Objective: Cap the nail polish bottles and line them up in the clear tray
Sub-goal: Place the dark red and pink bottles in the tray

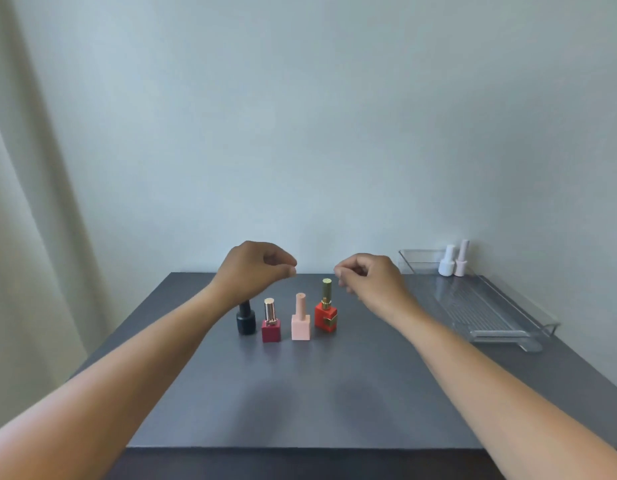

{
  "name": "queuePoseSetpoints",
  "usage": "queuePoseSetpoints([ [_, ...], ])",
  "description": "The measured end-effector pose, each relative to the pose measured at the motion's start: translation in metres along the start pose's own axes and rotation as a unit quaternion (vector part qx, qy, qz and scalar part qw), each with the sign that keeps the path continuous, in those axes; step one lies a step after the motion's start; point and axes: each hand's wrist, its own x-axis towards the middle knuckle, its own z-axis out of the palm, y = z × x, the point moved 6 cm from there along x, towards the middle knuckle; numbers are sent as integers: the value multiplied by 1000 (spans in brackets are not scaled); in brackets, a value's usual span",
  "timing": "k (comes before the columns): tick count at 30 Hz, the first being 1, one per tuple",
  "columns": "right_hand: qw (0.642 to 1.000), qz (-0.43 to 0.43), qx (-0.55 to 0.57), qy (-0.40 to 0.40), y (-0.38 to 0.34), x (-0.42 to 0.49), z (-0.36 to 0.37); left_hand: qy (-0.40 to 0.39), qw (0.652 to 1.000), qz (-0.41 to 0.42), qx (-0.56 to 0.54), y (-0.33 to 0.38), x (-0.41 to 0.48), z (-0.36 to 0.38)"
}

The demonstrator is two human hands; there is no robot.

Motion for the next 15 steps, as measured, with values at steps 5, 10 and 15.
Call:
queuePoseSetpoints([
  [5, 998, 21, -42, -47, 8, 0, 39, -21, 998, -42, 34, -37, -14, 1],
  [10, 990, 45, -95, -92, 16, -1, 67, -38, 995, -63, 72, -55, -17, 12],
  [15, 990, 45, -105, -88, 18, -3, 78, -35, 992, -64, 102, -57, -17, 16],
])
